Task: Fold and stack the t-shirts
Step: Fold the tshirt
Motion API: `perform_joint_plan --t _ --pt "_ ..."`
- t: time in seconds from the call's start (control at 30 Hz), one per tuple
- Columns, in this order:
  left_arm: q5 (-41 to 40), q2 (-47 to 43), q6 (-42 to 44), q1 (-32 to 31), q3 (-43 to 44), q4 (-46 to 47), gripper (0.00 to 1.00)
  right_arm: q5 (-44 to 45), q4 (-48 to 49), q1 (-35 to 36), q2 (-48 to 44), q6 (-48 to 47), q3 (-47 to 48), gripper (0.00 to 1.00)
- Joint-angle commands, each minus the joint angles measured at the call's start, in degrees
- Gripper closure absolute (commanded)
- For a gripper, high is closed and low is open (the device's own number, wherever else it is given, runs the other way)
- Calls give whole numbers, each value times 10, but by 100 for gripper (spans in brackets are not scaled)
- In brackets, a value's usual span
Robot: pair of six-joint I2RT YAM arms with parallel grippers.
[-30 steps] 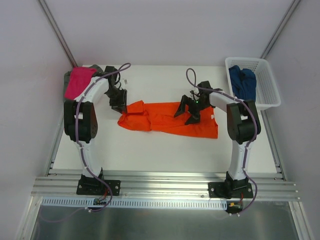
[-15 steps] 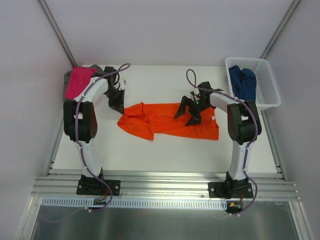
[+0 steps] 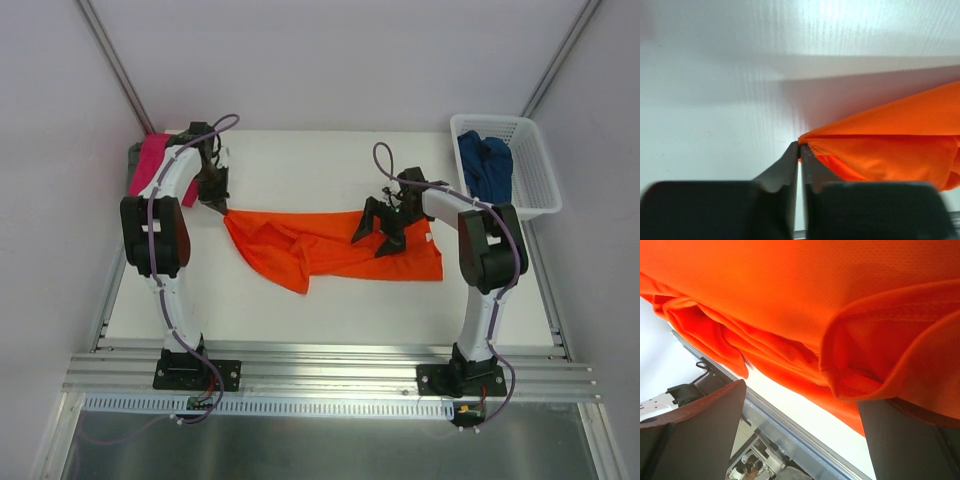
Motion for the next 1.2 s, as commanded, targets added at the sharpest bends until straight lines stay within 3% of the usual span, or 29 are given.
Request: perform_joint_plan --t 0.0,0.03,0.07,0.1,0.13,0.33,0.47,0.57,0.73,0.9,1.17 --pt "-40 2 9 -1 25 -11 86 50 -29 -5 -11 -25 -16 4" --pt "-45 0 11 -1 25 -9 67 50 -29 -5 -12 -26 -15 4" --pt "-51 -2 11 -1 25 -6 29 50 -28 -5 -12 -26 -15 4" --pt "-58 -4 9 -1 29 -4 11 50 -29 -6 -11 -27 -13 4" --pt "-57 -4 11 -2 32 -4 1 50 -29 -5 -12 -27 -13 4" --pt "-42 -53 4 -7 40 -4 1 48 -25 -3 -19 -24 -19 4" --pt "74 -133 -3 -26 42 -14 1 46 -25 -2 -30 -22 -22 4" --pt "120 -175 -2 -69 12 -40 1 44 -17 -3 -38 -20 -25 4" --pt "204 -213 -8 -150 -123 -47 3 38 -10 -2 -35 -12 -6 4" --pt "235 -202 -16 -185 -165 -43 5 21 -11 -6 -17 -13 44 4" --pt "259 -103 -31 -204 -83 -40 7 23 11 -6 8 -2 88 4"
